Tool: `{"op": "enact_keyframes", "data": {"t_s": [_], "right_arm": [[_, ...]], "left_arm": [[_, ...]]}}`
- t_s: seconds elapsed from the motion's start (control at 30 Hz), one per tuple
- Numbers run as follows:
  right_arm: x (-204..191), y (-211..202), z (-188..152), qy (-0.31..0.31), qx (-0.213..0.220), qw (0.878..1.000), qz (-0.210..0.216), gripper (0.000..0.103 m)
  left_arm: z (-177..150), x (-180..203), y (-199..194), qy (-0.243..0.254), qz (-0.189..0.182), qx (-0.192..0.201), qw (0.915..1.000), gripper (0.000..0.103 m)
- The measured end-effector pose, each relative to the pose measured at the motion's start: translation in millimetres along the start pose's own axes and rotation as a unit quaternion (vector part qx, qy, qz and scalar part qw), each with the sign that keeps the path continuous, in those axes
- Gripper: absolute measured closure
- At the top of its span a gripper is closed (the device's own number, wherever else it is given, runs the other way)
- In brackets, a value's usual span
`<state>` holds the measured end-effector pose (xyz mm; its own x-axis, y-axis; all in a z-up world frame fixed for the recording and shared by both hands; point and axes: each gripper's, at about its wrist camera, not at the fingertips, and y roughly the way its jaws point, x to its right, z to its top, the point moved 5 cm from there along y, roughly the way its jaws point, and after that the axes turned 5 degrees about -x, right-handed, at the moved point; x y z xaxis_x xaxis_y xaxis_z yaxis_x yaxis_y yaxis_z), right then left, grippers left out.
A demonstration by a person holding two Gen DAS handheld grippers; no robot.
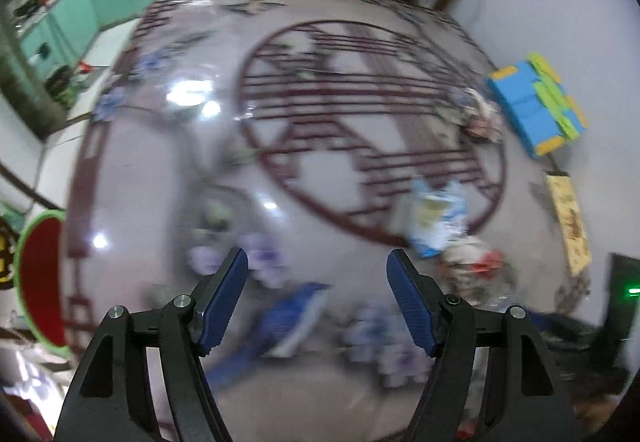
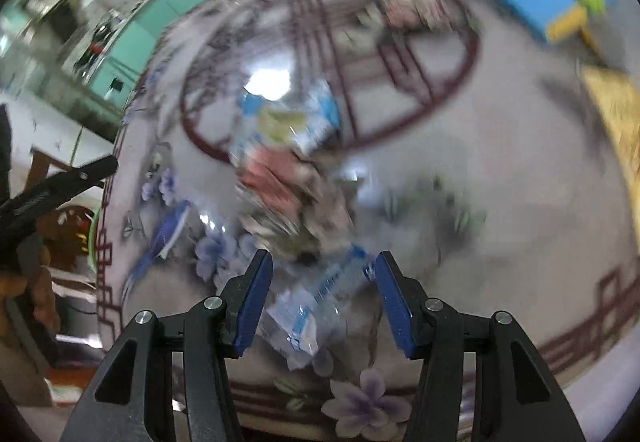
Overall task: Collect trash
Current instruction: 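Grasp the clear plastic bag with the right tool while the left grasps red-white crumpled paper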
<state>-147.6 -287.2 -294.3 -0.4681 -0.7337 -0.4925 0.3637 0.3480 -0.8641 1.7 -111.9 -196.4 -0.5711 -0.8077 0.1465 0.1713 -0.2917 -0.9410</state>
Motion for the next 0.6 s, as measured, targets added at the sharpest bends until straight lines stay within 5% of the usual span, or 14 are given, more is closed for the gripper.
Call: {"op": "enact_keyframes", "data": {"t_s": [0.2, 0.27, 0.6], "right_arm": [[2, 20, 1, -0.015, -0.021, 1.000, 0.012, 0.052], [3, 27, 3, -0.030, -0.028, 0.999, 0.002, 0.085], [57, -11, 35, -0.010, 0.033, 0.999, -0.039, 0.089]], "left_arm": [[-5, 56, 19, 0.023, -0.034, -0.028, 0.9987, 0.031], [-8, 69, 26, 0.025, -0.048, -0.042, 0.9976, 0.031], [-15, 108, 64, 0.026, -0.083, -0.094, 0.9918, 0.031]]}}
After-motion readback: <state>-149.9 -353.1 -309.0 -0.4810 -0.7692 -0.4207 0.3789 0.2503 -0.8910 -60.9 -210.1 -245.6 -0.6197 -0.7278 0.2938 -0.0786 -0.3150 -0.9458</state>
